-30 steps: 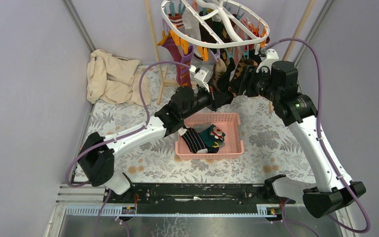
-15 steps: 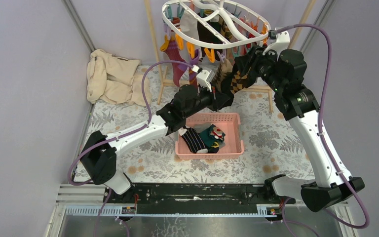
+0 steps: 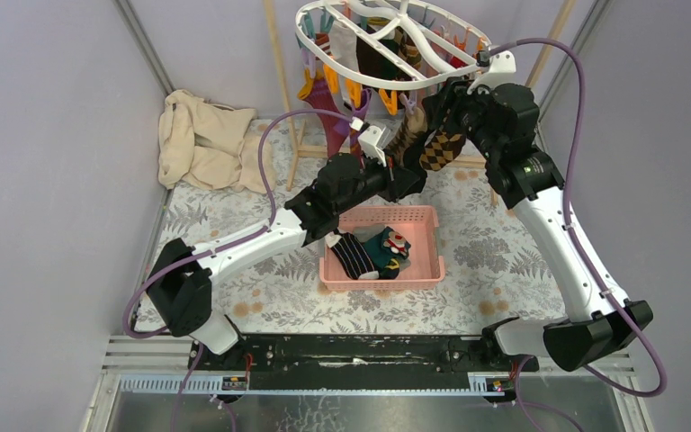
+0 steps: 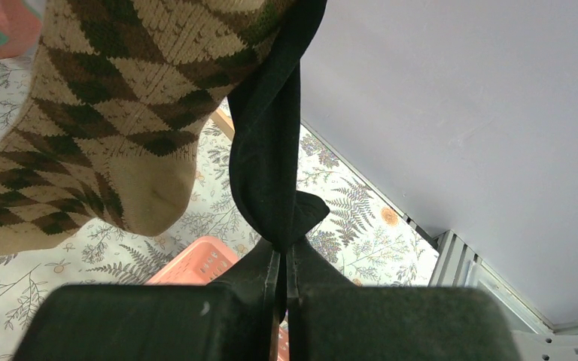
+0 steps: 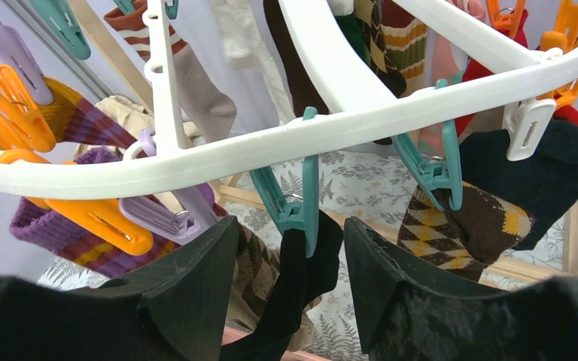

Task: Remove the socks clipped to the hanger
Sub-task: Remove the sock from the hanger.

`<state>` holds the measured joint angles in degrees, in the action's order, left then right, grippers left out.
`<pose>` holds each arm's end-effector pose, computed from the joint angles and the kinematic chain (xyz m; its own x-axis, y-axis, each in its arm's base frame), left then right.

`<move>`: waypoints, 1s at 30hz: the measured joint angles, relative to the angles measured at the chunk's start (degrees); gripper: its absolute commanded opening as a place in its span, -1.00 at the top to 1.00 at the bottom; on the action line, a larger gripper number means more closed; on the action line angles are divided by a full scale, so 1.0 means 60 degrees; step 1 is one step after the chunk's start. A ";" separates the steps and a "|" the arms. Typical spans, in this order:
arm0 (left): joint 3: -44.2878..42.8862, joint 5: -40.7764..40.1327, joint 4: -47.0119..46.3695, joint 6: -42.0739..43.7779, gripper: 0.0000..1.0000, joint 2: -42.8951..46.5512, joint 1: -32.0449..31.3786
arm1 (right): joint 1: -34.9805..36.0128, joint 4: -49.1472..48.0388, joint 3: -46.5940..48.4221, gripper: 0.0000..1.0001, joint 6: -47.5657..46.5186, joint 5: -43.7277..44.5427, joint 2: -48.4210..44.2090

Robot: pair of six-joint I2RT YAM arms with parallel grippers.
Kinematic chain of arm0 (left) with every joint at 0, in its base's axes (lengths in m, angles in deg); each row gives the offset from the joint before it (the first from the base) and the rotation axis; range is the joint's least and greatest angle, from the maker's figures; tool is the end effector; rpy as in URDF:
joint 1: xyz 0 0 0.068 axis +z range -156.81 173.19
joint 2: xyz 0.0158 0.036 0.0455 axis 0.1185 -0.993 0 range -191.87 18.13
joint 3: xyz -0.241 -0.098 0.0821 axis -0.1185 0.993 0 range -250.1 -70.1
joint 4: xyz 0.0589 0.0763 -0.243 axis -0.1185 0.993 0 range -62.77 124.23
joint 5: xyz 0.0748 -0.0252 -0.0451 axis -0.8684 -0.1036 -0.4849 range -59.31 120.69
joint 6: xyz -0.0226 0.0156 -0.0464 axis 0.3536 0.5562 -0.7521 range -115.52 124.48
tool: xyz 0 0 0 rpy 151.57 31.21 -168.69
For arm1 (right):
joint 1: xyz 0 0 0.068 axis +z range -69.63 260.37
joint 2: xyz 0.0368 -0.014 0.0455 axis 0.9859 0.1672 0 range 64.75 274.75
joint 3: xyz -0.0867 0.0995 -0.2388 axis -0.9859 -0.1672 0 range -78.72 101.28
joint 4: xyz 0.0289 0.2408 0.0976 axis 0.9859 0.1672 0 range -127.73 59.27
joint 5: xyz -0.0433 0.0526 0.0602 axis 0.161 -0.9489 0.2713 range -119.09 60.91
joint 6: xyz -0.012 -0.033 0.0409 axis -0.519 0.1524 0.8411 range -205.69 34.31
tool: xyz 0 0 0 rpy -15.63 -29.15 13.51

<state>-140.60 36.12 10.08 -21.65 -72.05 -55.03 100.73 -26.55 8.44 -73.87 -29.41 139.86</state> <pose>0.2513 -0.2863 0.3466 -0.3811 -0.2314 -0.8951 0.7102 0.5466 -0.4437 0.2706 0.1005 0.4802 -0.0583 0.1968 -0.9787 -0.3485 0.9147 0.2047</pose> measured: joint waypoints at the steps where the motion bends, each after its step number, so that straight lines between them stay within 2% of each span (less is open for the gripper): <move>1: 0.0000 0.0000 0.0000 0.0000 1.00 0.0000 0.0000 | 0.0040 -0.0025 0.0000 -0.22 -0.0036 0.0106 0.0022; 18: -0.0022 -0.0004 0.0007 0.0007 1.00 -0.0036 0.0000 | 0.0834 -0.0488 0.0342 -0.22 -0.0798 0.1902 0.0816; 23: -0.0022 -0.0004 0.0007 0.0007 1.00 -0.0036 0.0000 | 0.0922 -0.0707 0.0342 -0.08 -0.0885 0.2233 0.0827; 30: -0.0022 -0.0007 0.0011 0.0011 1.00 -0.0036 0.0000 | 0.0925 -0.0845 0.0492 0.31 -0.0925 0.2393 0.1013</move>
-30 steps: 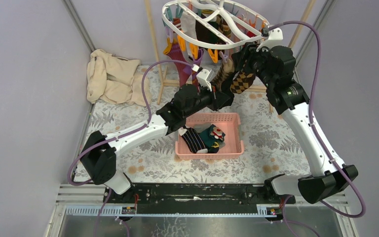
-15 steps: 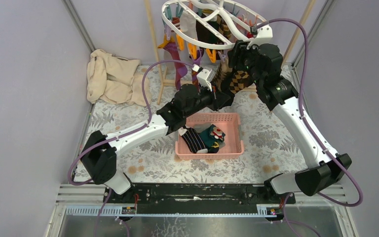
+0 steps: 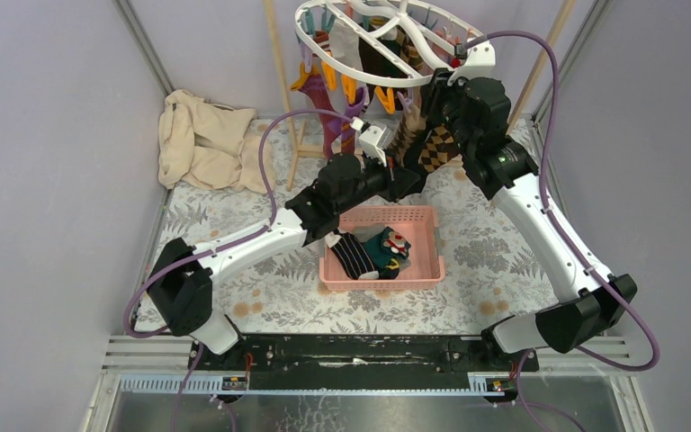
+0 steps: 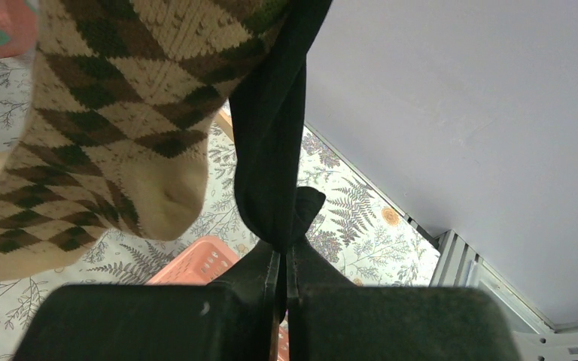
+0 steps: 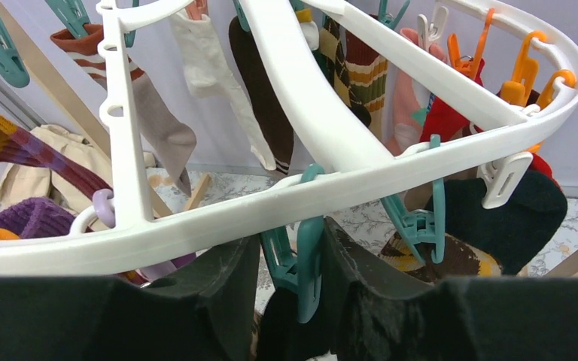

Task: Remove the socks clipped to the hanger
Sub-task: Remove the sock from the hanger, then place the sock in the bin.

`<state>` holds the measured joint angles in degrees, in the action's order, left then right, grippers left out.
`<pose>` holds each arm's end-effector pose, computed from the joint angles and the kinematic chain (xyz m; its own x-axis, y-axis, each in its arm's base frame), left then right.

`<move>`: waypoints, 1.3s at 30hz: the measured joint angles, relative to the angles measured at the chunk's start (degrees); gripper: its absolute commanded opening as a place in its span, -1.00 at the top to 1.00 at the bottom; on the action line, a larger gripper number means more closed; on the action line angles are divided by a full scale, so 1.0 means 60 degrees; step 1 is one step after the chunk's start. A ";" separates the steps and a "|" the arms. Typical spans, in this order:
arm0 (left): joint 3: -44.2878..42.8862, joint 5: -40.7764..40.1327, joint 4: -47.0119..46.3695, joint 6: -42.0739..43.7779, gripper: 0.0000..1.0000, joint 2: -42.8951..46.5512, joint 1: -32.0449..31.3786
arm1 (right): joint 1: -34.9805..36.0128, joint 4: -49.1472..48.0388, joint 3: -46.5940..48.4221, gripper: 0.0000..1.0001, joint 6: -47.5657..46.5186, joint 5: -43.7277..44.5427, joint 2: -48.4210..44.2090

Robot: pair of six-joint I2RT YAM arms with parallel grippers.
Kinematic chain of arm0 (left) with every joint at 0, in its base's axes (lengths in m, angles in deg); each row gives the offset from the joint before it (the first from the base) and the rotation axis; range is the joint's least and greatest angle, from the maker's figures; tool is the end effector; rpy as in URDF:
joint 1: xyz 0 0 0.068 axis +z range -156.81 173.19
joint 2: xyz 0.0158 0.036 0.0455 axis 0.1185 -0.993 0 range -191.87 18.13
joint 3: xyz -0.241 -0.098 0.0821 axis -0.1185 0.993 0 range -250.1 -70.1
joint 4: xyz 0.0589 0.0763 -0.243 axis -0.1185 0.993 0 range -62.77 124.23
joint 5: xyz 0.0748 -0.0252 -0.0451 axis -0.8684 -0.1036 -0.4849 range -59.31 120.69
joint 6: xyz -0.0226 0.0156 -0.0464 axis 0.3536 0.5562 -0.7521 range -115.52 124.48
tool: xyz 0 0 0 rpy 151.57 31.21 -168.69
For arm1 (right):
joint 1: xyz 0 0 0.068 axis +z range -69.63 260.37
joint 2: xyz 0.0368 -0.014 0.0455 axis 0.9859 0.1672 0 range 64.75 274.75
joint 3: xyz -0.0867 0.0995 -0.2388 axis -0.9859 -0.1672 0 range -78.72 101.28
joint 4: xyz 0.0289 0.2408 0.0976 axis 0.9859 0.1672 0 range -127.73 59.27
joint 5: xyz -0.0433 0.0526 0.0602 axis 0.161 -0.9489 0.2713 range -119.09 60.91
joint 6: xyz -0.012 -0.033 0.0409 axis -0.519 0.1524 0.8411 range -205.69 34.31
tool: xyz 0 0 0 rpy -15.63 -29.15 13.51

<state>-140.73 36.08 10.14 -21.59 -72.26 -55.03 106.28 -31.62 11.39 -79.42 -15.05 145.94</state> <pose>0.2519 -0.2870 0.3460 -0.3816 -0.2294 -0.8954 0.7095 0.5482 -0.4429 0.2922 0.1322 0.4771 0.0214 0.1281 -0.9915 -0.2094 0.9703 0.1209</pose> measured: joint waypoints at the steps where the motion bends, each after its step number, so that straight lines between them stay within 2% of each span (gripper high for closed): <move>1: 0.0000 0.0000 0.0000 0.0000 1.00 0.0000 0.0000 | 0.0007 -0.0018 0.0007 0.37 0.0000 0.0000 0.0025; 4: 0.0004 -0.0007 -0.0004 0.0004 1.00 0.0004 0.0000 | 0.0007 -0.0022 0.0007 0.57 0.0011 0.0000 0.0055; 7: 0.0029 -0.0011 -0.0007 0.0007 1.00 0.0015 0.0000 | 0.0007 -0.0051 0.0007 0.69 0.0036 -0.0007 0.0051; 11: 0.0299 -0.0036 -0.0011 0.0004 1.00 0.0164 0.0000 | 0.0007 -0.0062 0.0007 0.69 0.0051 -0.0033 0.0051; 14: 0.0517 -0.0055 -0.0007 0.0000 1.00 0.0313 0.0000 | 0.0007 -0.0062 0.0007 0.60 0.0095 -0.0047 0.0051; 17: 0.0761 -0.0051 0.0004 -0.0015 1.00 0.0492 0.0000 | 0.0007 -0.0044 0.0007 0.38 0.0149 -0.0117 0.0051; 18: 0.0849 -0.0051 0.0015 -0.0025 1.00 0.0565 0.0000 | 0.0007 -0.0029 0.0007 0.26 0.0178 -0.0149 0.0047; 20: 0.1067 -0.0051 0.0087 -0.0055 1.00 0.0739 0.0000 | 0.0007 0.0004 0.0007 -0.11 0.0222 -0.0262 0.0047; 21: 0.1169 -0.0051 0.0149 -0.0062 1.00 0.0831 0.0000 | 0.0007 0.0011 0.0007 -0.18 0.0270 -0.0310 0.0047; 31: 0.2871 -0.0069 0.0244 -0.0390 1.00 0.1807 0.0000 | 0.0015 0.0313 -0.0149 -0.39 0.0579 -0.0630 -0.0215; 39: 0.3872 -0.0080 0.0208 -0.0608 1.00 0.1953 0.0000 | -0.0018 0.0943 -0.0546 -0.47 0.0831 -0.0193 -0.0922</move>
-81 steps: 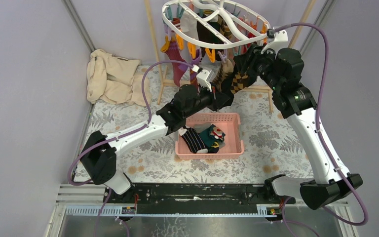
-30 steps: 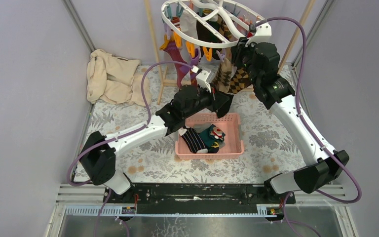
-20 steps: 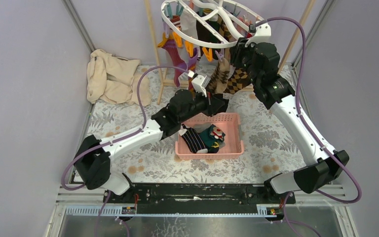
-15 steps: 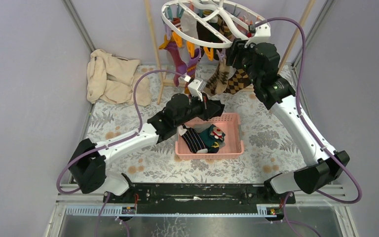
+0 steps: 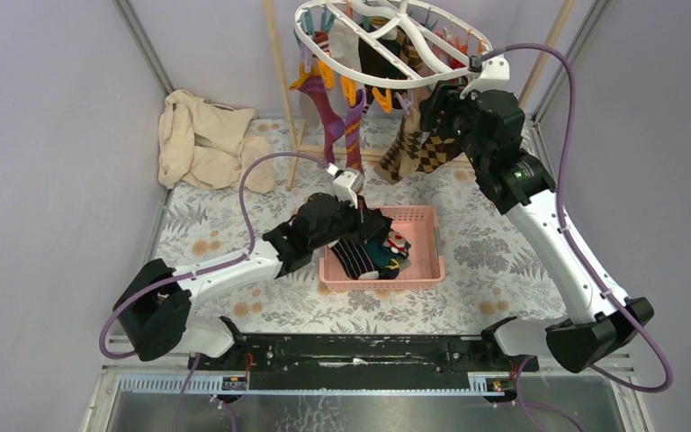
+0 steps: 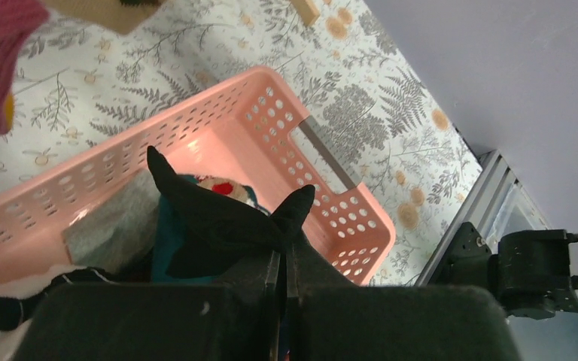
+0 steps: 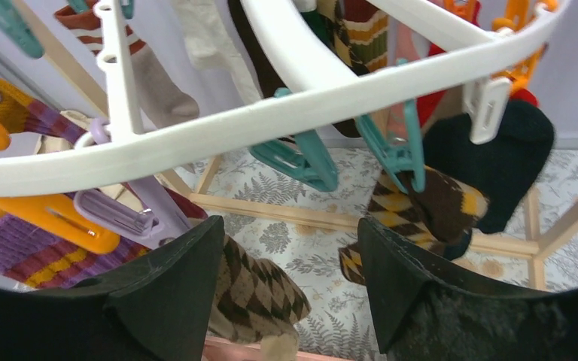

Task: Remove the socks clipped to the hanger
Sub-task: Place the sock in the bin, then adjust the hanger on the clothesline.

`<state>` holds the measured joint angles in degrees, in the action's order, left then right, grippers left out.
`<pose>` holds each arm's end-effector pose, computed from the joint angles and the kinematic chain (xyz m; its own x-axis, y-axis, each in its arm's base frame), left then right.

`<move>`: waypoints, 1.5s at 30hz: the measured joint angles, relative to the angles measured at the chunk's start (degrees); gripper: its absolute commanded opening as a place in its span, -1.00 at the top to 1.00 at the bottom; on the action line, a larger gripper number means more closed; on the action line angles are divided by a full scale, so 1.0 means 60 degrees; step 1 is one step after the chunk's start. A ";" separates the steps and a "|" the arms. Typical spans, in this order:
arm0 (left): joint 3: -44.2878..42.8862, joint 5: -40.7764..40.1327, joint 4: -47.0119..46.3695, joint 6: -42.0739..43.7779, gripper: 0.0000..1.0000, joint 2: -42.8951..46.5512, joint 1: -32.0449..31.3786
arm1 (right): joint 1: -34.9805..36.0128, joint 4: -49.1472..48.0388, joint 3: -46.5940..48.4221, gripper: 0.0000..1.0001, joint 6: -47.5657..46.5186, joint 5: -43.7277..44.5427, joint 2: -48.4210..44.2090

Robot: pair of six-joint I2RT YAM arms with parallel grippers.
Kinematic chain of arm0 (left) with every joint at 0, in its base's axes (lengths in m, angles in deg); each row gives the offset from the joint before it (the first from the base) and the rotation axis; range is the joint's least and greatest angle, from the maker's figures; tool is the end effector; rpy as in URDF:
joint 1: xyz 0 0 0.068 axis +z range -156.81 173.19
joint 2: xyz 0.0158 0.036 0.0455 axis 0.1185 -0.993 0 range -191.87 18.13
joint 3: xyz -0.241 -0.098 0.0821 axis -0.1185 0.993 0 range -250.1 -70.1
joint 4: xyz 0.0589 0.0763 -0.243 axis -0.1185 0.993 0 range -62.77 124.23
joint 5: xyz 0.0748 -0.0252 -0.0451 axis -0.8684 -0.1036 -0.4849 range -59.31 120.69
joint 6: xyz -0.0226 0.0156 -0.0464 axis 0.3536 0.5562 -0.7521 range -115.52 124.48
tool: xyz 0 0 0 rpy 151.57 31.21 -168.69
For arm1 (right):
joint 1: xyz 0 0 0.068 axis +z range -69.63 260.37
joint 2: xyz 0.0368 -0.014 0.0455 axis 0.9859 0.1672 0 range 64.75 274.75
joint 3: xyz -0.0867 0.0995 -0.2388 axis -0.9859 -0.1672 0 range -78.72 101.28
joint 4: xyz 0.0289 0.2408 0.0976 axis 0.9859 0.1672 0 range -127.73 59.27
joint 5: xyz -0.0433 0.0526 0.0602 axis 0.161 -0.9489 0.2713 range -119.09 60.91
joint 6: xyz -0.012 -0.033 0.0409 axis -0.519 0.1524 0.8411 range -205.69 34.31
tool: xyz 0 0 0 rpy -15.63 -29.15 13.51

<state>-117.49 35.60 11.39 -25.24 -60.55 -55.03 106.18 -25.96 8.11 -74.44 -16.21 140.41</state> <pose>0.2070 -0.2362 0.2672 -0.5497 -0.1259 -0.8258 0.6051 0.6215 -0.4976 0.2663 0.1199 0.4746 -0.0528 0.1857 -0.9812 -0.2175 0.9568 0.1928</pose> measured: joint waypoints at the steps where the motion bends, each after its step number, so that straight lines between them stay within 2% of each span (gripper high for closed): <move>1: 0.0084 -0.0004 0.0000 -0.0022 1.00 -0.0004 0.0000 | -0.0033 0.0066 -0.0044 -0.47 0.0040 0.0080 -0.0087; 8: 0.0208 -0.0062 -0.0062 -0.0058 0.98 -0.0291 0.0000 | -0.0780 0.0499 -0.0670 -0.49 0.0532 0.0484 -0.0554; 10: 0.0208 -0.0073 -0.0084 -0.0058 0.70 -0.0448 0.0000 | -0.1115 0.0535 -0.0925 -0.49 0.0688 0.0525 -0.0641; 18: 0.0208 -0.0080 -0.0073 -0.0131 -0.13 -0.1016 0.0047 | -0.3013 0.0521 -0.1472 -0.49 0.1421 -0.0095 -0.0710; 21: 0.0208 -0.0124 -0.0080 -0.0117 -0.62 -0.1020 0.0055 | -0.3687 0.0470 -0.1508 -0.49 0.1683 -0.0517 -0.0688; 24: 0.0208 -0.0197 -0.0040 -0.0106 -0.96 -0.1020 0.0055 | -0.4178 0.0233 -0.1504 -0.48 0.1956 -0.1024 -0.0539; 35: 0.0208 -0.0412 0.0415 -0.0102 -0.97 -0.0138 0.0058 | -0.5355 -0.0896 -0.1242 -0.47 0.3129 -0.2528 0.1235; 41: 0.0208 -0.0426 0.0601 -0.0102 -0.97 0.0441 0.0058 | -0.5584 -0.2379 -0.1042 -0.44 0.3927 -0.3399 0.2157; 45: 0.0208 -0.0437 0.0732 -0.0106 -0.97 0.0707 0.0058 | -0.5625 -0.3220 -0.0892 -0.33 0.4401 -0.3891 0.2776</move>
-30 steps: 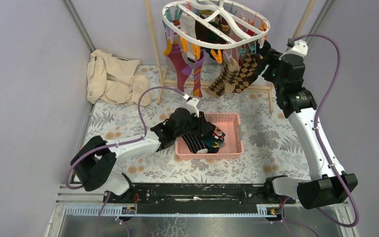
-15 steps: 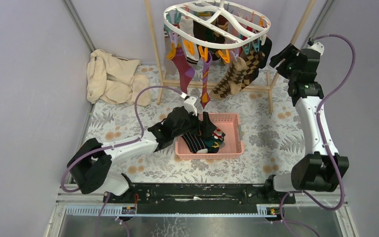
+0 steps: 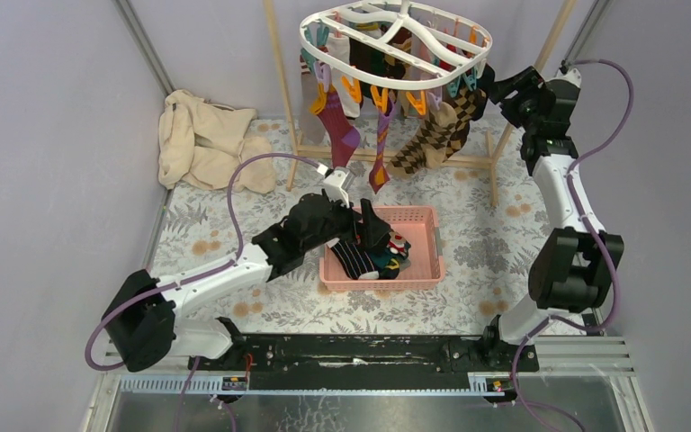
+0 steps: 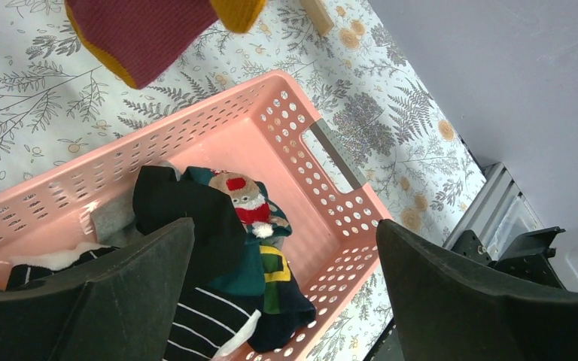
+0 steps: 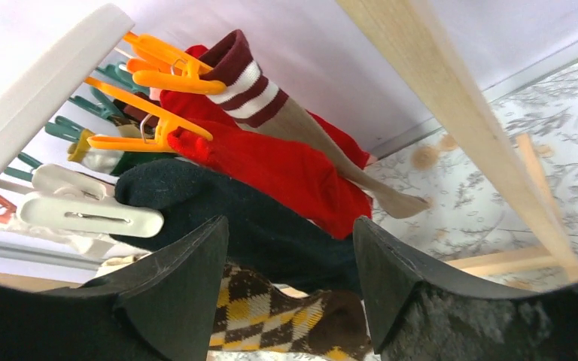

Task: Remove the socks clipped to the hanger
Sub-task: Adjust the hanger on the clothesline.

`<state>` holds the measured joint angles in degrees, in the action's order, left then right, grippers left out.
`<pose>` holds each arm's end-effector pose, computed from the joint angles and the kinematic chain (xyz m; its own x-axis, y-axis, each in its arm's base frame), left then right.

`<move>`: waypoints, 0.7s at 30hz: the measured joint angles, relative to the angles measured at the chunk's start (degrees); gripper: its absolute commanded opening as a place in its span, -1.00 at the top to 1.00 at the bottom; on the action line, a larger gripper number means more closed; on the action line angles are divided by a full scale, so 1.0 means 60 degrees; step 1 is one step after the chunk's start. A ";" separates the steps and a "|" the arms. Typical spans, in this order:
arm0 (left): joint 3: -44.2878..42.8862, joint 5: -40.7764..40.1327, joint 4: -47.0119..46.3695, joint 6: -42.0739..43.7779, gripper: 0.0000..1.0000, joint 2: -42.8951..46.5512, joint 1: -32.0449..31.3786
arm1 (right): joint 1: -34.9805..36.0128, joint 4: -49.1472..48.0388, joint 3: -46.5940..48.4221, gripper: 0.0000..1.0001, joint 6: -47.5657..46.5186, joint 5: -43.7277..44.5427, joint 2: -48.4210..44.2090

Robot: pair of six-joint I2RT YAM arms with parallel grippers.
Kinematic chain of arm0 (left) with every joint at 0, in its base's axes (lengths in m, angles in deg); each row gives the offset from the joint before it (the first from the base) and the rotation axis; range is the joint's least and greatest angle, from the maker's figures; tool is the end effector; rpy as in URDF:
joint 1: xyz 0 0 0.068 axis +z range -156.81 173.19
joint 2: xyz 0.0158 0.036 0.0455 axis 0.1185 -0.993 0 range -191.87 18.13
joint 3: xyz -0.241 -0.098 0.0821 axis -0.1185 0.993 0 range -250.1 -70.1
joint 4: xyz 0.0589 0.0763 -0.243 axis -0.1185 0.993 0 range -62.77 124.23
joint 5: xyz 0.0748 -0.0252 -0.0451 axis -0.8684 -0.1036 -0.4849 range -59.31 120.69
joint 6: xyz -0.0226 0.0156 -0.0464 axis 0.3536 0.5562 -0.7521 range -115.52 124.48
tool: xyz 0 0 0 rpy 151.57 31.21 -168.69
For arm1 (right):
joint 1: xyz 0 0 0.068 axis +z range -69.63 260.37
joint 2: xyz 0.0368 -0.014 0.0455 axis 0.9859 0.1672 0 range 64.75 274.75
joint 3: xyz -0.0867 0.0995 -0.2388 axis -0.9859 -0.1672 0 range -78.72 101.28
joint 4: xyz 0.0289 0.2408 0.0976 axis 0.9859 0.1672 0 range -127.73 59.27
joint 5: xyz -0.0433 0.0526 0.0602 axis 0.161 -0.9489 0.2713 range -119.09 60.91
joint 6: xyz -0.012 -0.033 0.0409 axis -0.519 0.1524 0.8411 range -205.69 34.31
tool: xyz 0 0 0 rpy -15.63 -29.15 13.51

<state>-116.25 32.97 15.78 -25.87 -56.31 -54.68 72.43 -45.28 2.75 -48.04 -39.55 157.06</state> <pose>0.1989 -0.2220 0.2728 -0.5550 -0.1389 -0.8201 0.5634 0.6626 -0.4935 0.3884 -0.0478 0.3840 -0.0715 0.6165 -0.7841 0.0002 0.7861 0.6180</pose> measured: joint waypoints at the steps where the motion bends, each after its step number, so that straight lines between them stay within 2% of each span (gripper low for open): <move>1: 0.0000 0.0000 0.0036 0.0000 -0.97 0.0051 0.0000 | 0.0000 -0.0175 0.0026 -0.29 0.0109 -0.0164 0.0131; 5: 0.0000 -0.0015 0.0164 0.0004 -0.97 0.0200 0.0000 | 0.0000 -0.0951 0.0106 -0.15 0.0514 -0.0903 0.0579; 10: 0.0000 -0.0033 0.0244 0.0000 -0.97 0.0204 0.0000 | 0.0000 -0.1894 0.0087 -0.15 0.1016 -0.1869 0.0736; 15: 0.0000 -0.0033 0.0346 0.0000 -0.98 0.0204 0.0000 | 0.0015 -0.2856 0.0055 0.12 0.1308 -0.2707 0.0736; 21: 0.0000 -0.0029 0.0361 0.0000 -0.97 0.0204 0.0000 | 0.0244 -0.3089 0.0051 0.25 0.1246 -0.3311 0.0736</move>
<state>-116.25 32.80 17.95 -25.87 -55.08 -54.68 73.89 -63.81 3.06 -40.56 -59.42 161.48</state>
